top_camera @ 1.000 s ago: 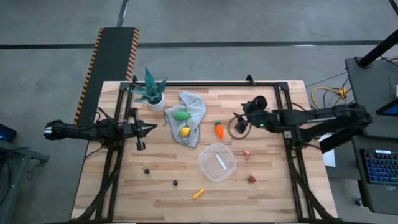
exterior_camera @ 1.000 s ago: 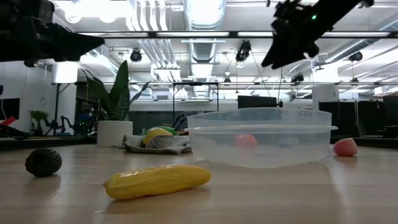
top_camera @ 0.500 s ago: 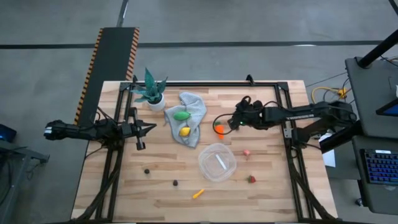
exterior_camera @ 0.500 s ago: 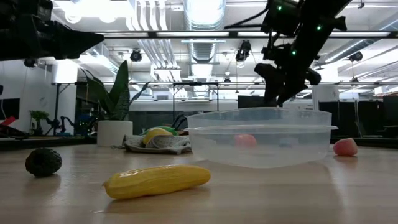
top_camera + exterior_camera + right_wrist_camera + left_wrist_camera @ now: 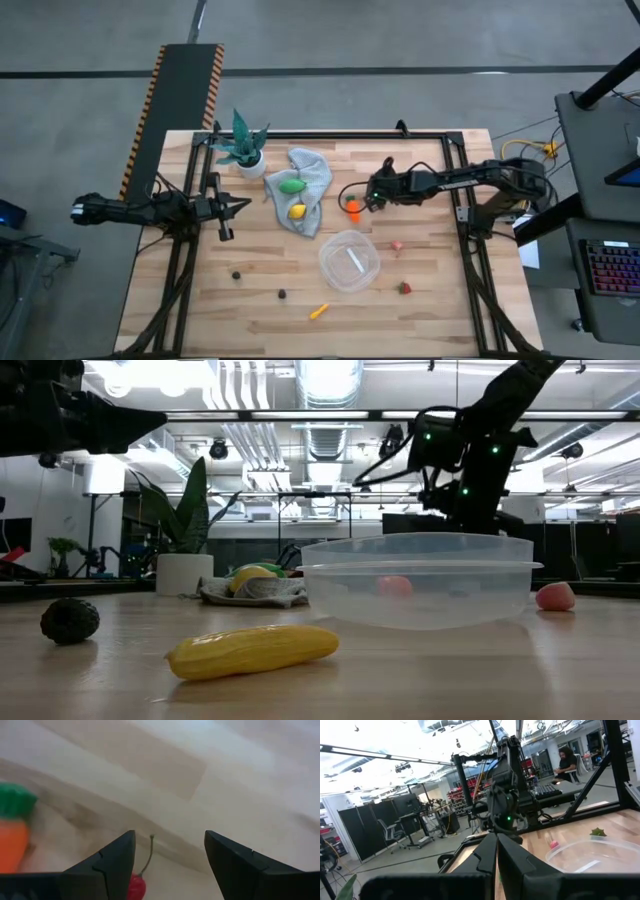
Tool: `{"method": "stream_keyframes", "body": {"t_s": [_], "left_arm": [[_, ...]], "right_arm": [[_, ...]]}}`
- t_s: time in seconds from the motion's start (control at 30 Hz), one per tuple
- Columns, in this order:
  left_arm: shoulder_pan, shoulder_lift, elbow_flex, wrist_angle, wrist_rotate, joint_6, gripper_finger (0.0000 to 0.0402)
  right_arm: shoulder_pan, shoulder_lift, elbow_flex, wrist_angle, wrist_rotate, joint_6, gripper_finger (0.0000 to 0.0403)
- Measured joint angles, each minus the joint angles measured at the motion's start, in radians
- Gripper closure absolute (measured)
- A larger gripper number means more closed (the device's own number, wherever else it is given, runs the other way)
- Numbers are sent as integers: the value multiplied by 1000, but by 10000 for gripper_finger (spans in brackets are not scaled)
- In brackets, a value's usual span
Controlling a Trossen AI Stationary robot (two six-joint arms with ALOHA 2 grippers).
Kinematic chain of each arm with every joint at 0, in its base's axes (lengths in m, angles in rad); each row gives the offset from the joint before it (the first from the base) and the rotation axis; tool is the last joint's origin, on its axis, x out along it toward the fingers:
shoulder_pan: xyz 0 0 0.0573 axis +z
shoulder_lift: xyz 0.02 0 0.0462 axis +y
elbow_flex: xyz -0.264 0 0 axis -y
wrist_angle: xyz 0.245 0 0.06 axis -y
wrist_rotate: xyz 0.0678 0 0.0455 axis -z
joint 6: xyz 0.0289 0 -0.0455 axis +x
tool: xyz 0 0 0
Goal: Pick and placing Produce into tupperware
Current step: Put the red cherry into the transparent bin
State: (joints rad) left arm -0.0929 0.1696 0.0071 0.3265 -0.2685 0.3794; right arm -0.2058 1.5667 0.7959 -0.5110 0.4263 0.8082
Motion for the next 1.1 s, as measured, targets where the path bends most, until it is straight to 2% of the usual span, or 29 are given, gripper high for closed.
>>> {"method": "stream_keyframes", "body": {"t_s": [0.37,0.7,0.87,1.1], "left_arm": [[0,0,0,3,-1,0,401],[0,5,-1,-1,-1,-1,402],[0,5,-1,-1,-1,-2,402],[0,5,-1,0,-1,-2,402]], "right_arm": [[0,98,0,61,-53,23,172],[0,94,0,65,-73,24,178],[0,96,0,68,-79,23,213],[1,96,-2,64,-93,20,290]]}}
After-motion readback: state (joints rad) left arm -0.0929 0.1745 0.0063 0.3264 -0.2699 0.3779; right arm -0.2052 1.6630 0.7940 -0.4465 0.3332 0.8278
